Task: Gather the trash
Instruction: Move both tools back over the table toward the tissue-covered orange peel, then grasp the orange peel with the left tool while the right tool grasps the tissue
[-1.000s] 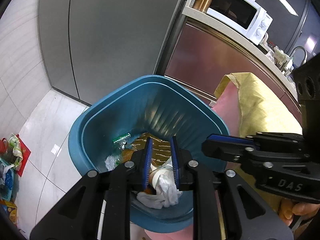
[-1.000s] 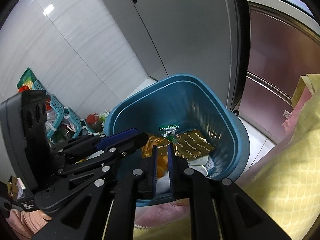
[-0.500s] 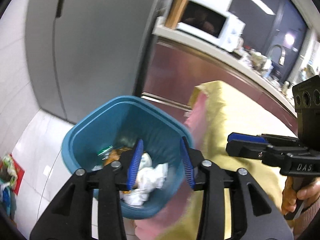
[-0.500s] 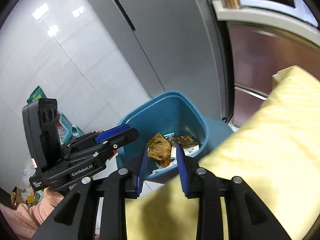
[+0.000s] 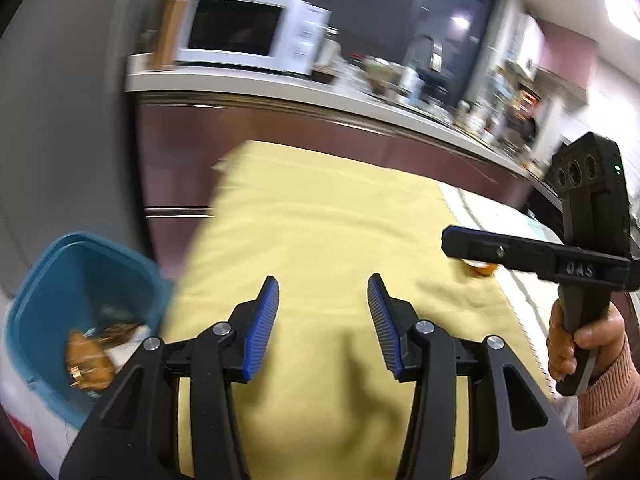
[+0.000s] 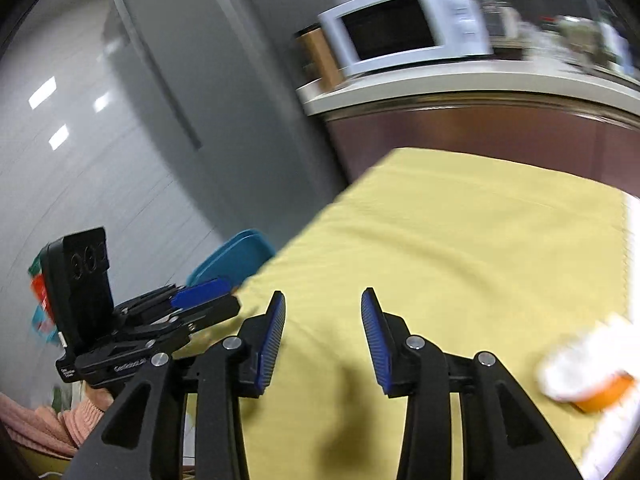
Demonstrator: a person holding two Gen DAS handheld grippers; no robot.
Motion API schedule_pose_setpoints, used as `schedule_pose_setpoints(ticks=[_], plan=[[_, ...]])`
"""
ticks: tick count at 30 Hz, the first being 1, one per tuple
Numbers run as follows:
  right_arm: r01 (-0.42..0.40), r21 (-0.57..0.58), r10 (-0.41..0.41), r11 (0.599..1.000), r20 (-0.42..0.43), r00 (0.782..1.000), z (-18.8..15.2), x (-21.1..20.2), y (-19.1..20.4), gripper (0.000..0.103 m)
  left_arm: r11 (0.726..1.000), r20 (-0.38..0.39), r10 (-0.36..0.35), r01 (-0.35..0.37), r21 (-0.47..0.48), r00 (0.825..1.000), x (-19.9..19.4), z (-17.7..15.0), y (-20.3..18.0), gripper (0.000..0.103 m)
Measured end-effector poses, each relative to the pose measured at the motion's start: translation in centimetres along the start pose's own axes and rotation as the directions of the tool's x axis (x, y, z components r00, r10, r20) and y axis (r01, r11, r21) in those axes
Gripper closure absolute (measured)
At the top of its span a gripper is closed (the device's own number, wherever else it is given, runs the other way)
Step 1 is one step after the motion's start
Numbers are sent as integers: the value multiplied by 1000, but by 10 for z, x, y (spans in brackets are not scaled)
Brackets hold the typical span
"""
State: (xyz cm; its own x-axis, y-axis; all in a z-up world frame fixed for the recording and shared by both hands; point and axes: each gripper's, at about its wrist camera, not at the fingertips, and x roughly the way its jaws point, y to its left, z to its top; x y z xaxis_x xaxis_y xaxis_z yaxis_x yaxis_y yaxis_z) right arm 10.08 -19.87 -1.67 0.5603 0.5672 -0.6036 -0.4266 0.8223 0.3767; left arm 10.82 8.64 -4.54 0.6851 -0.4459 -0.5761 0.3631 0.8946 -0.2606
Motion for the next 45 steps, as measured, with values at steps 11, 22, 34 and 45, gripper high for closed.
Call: schedule_pose_setpoints(ticks=[11,22,34,45], plan=[[171,197,-194,965,106,975,-29,-78,-98,66,973,-99,-156,171,156,983,58,5,-114,56],[200,317,-238,927,87,967,-40,-85,-152,57,951,-197,-227,261,166,954,116,17,-162,51],[153,332,-168,931,17,986,-32,-55,-173,49,952,-311,-213,268,146,926,174,17,-181,56],[102,297,-111,950,15,994,-19,-44,-163,49,933,-306,-254,316,172,917,183,25,-193,89]])
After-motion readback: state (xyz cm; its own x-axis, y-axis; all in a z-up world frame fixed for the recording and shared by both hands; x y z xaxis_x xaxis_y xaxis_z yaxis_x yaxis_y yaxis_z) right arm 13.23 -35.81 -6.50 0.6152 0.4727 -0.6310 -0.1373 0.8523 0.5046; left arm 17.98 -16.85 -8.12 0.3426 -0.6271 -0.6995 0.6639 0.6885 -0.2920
